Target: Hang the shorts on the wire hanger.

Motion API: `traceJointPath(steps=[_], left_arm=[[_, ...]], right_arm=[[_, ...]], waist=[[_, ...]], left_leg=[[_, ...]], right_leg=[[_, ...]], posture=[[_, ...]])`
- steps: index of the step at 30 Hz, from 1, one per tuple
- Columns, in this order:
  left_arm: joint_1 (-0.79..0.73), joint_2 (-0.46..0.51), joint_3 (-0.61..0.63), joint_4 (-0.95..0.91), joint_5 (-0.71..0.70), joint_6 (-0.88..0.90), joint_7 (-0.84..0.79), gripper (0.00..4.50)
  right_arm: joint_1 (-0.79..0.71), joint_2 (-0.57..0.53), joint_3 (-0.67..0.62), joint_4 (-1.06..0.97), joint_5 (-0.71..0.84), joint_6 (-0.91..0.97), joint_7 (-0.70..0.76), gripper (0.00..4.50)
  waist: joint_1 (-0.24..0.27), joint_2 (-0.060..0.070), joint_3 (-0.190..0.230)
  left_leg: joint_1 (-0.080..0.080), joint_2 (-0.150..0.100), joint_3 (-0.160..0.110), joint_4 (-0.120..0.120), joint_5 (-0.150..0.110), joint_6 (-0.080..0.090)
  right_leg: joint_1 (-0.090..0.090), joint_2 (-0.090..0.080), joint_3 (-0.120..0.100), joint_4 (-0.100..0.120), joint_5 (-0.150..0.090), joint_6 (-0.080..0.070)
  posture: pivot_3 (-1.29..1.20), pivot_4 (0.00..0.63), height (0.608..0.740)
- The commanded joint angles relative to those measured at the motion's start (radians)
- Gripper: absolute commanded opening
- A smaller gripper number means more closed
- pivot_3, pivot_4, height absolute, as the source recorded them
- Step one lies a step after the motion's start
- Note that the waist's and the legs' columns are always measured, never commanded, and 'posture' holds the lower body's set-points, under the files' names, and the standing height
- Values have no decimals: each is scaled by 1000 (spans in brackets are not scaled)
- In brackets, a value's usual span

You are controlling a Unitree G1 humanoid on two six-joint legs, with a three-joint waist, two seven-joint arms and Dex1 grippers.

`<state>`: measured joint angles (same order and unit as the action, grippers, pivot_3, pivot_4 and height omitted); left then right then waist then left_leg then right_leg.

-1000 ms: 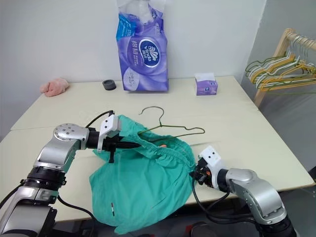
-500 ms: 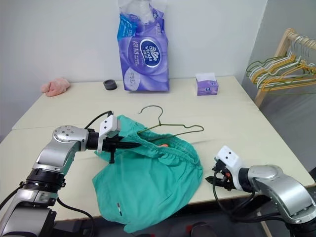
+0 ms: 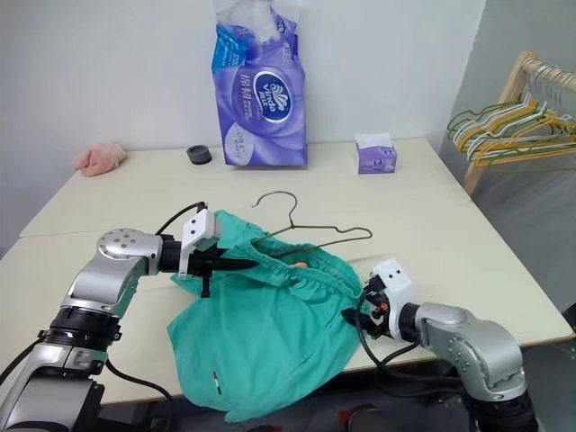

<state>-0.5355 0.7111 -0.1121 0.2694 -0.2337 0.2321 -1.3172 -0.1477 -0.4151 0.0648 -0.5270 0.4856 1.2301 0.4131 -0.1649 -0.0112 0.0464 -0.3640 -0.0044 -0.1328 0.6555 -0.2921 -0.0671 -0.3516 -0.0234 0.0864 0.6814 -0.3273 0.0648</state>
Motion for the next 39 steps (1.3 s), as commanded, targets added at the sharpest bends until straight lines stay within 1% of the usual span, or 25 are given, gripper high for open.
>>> traceJointPath(steps=[1, 8, 10, 12, 14, 19, 23, 26, 32, 39], left_arm=[[-22, 4, 22, -21, -12, -6, 6, 0], [-19, 13, 52, -42, -42, 32, 15, 0], [-11, 21, 61, -75, -74, 74, 1, 0], [-2, 35, 72, -119, -118, 130, -20, 0], [9, 71, 78, -174, -161, 192, -64, 0], [15, 173, 60, -227, -190, 235, -166, 0], [14, 217, 38, -232, -181, 234, -220, 0], [20, 247, 2, -190, -118, 171, -245, 0], [12, 244, -30, -93, -29, 64, -216, 0], [3, 213, -31, -12, 23, -20, -168, 0]], right_arm=[[-29, 8, 29, 36, -55, -75, -40, 3161], [-23, -11, 42, 84, -112, -164, -54, 740], [-21, -24, 34, 92, -117, -186, -45, 49], [-21, -35, 22, 103, -124, -201, -40, 19], [-29, -49, 1, 119, -125, -213, -35, 19], [-40, -66, -39, 148, -113, -218, -22, 19], [-43, -73, -48, 159, -117, -221, -13, 19], [-50, -78, -59, 164, -118, -218, -8, 19], [-46, -88, -58, 146, -112, -214, -1, 19], [-42, -117, -41, 98, -104, -209, 26, 19]], waist=[[0, 0, 0], [1, 0, 0], [0, 0, 0], [0, 0, 0], [-1, 0, 0], [-4, 1, 0], [-3, 1, 0], [-2, 1, 0], [-3, 1, 1], [-2, 1, 1]], left_leg=[[0, 0, 0, 0, 0, 0], [0, 0, 0, 0, 0, 0], [0, 0, 0, 0, 0, 0], [0, 0, 0, 0, 0, 0], [0, 0, 0, 0, 0, 0], [0, 0, 0, -1, 0, 0], [0, 0, 0, -1, 0, 0], [0, 0, 0, -1, 0, 0], [0, 0, 0, -1, 0, 0], [0, 0, 0, -1, 0, 0]], right_leg=[[0, 0, 0, 0, 0, 0], [0, 0, 0, 0, 0, 0], [0, 0, 0, 0, 0, 0], [0, 0, 0, 0, 0, 0], [0, 0, 0, 0, 0, 0], [0, 1, 0, 0, 0, 0], [0, 1, 0, 0, 0, 0], [0, 1, 0, 0, 0, 0], [0, 1, 0, 0, 0, 0], [0, 1, 0, 0, 0, 0]], posture=[[-165, 0, 740], [-154, 0, 740], [-154, 0, 740], [-156, 0, 740], [-157, 0, 740], [-152, 0, 740], [-152, 0, 740], [-158, 0, 740], [-160, 0, 740], [-166, 0, 740]])
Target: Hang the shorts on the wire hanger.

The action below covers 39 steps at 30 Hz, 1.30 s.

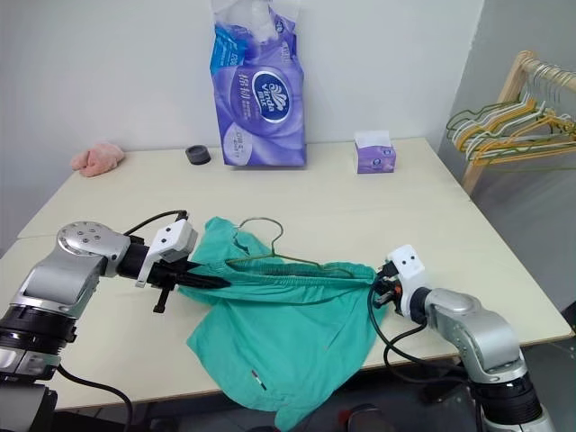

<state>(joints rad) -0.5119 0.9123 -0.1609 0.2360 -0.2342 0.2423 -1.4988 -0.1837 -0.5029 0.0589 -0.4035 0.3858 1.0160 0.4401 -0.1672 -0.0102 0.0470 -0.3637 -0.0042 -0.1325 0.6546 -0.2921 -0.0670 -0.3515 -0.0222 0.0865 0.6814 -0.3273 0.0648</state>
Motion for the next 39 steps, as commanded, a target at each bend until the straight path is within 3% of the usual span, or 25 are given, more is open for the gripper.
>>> traceJointPath(steps=[1, 11, 16, 25, 37, 39], left_arm=[[-16, 8, 17, 22, 26, -37, 16, 0], [6, -56, -5, -25, 55, -51, 80, 0], [-7, -143, -28, -58, 82, -44, 154, 0], [9, -200, -56, -62, 129, -82, 213, 0], [21, -227, -66, -69, 124, -85, 221, 0], [21, -230, -66, -67, 123, -87, 219, 0]], right_arm=[[-5, -39, -30, -32, -7, 2, 4, 19], [-118, -213, 55, -105, -30, -39, 120, 19], [-237, -304, 188, -93, -112, -131, 208, 19], [-309, -321, 281, -97, -161, -203, 322, 19], [-269, -405, 205, -18, -182, -218, 401, 3912], [-273, -394, 212, 10, -192, -222, 399, 3912]], waist=[[0, 0, 0], [-1, 0, 0], [1, 0, 0], [1, 0, 0], [1, 0, 0], [1, 0, 0]], left_leg=[[0, 0, 0, 0, 0, 0], [0, 0, 0, 0, 0, 0], [0, 0, 0, 1, 0, 0], [-1, 0, 0, 1, 0, 0], [-1, 0, 0, 1, 0, 0], [-1, 0, 0, 1, 0, 0]], right_leg=[[0, 0, 0, 0, 0, 0], [0, 0, 0, 0, 0, 0], [0, -1, 0, -1, 0, 0], [0, -1, 0, 0, 0, 0], [0, -1, 0, 0, 0, 0], [0, -1, 0, 0, 0, 0]], posture=[[-166, 0, 740], [-181, 0, 740], [-182, 0, 740], [-177, 0, 740], [-188, 0, 740], [-189, 0, 740]])
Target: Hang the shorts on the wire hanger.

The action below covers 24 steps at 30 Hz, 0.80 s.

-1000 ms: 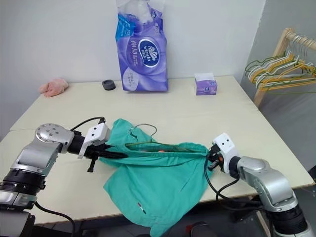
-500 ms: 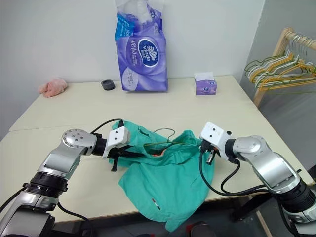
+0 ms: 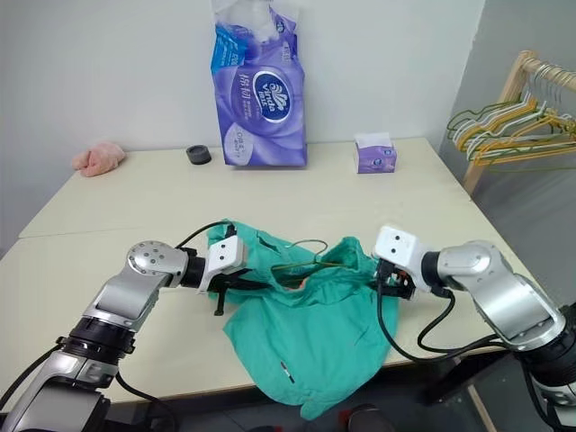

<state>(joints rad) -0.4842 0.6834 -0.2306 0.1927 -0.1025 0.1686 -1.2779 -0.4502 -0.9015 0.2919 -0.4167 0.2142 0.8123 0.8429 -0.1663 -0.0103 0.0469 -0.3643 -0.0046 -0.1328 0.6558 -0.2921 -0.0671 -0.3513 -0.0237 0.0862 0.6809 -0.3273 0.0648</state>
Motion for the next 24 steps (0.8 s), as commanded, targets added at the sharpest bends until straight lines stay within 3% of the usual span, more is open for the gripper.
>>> traceJointPath(steps=[1, 15, 18, 24], left_arm=[[-7, -2, 3, -23, -9, -14, -4, 0], [5, -3, 6, -42, -20, 2, -15, 0], [7, -6, 11, -51, -30, 13, -15, 0], [13, -7, 21, -66, -48, 24, -12, 0]], right_arm=[[-12, 12, -13, 37, -26, -22, -4, 3912], [-191, 200, 202, 344, -166, -168, 102, 3912], [-206, 205, 217, 379, -193, -200, 131, 3324], [-199, 193, 210, 388, -223, -242, 178, 1260]], waist=[[-1, 0, 0], [-8, 0, 0], [-6, 0, 0], [-7, 0, 0]], left_leg=[[0, 0, 0, 0, 0, 0], [0, 0, -1, 0, 0, 0], [0, -1, -1, 1, 0, 0], [0, -1, -1, 1, 0, 0]], right_leg=[[0, 0, 0, 0, 0, 0], [0, 0, 0, 0, 0, 0], [0, 0, 0, 0, 0, 0], [0, 0, 0, 0, 0, 0]], posture=[[-190, 0, 740], [-174, 0, 740], [-168, 0, 740], [-167, 0, 740]])
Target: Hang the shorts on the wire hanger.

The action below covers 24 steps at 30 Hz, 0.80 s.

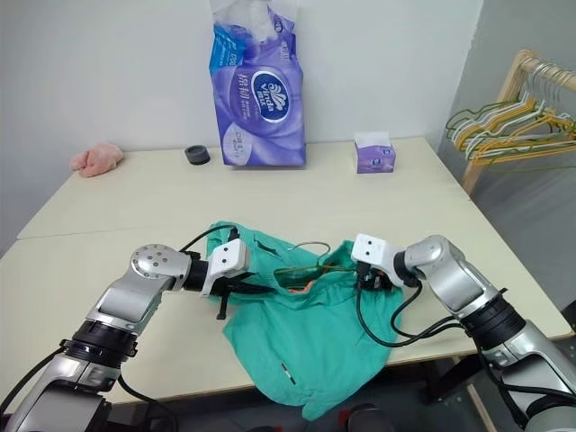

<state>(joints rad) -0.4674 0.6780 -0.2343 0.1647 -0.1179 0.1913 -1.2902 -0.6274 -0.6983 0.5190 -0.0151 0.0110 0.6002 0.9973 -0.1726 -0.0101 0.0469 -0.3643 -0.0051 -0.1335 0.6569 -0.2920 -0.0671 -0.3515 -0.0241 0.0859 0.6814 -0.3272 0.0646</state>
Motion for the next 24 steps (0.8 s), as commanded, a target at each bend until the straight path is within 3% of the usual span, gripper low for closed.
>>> traceJointPath(steps=[1, 4, 9, 15, 24], left_arm=[[-3, -3, 28, -38, -36, 2, 3, 0], [-5, -25, 44, -39, -60, 17, 19, 0], [-8, -34, 69, -65, -116, 76, 6, 1361], [-31, 36, 138, 2, -160, 113, -15, 3129], [-65, 66, 131, 127, -132, 69, -47, 3129]], right_arm=[[-20, -12, -19, -17, -26, -37, 27, 917], [-11, -7, -32, -33, -28, -34, 31, 14], [6, -18, -50, -62, -27, -27, 45, 0], [51, -78, -104, -122, -3, 1, 75, 0], [91, -114, -137, -184, 5, 26, 92, 0]], waist=[[0, 0, 0], [0, 0, 0], [1, 0, 0], [-1, 0, 0], [-3, 0, 0]], left_leg=[[0, 0, 0, 0, 0, 0], [0, 0, 0, 0, 0, 0], [0, 0, -1, 1, 0, 0], [0, 0, -1, 1, 0, 0], [0, 0, -1, 1, 0, 0]], right_leg=[[0, 0, 0, 0, 0, 0], [0, 0, 0, 0, 0, 0], [0, 0, 0, 0, 0, 0], [0, 0, -1, 0, 0, 0], [0, 0, -1, 0, 0, 0]], posture=[[-167, 0, 740], [-167, 0, 740], [-174, 0, 740], [-187, 0, 740], [-187, 0, 740]])
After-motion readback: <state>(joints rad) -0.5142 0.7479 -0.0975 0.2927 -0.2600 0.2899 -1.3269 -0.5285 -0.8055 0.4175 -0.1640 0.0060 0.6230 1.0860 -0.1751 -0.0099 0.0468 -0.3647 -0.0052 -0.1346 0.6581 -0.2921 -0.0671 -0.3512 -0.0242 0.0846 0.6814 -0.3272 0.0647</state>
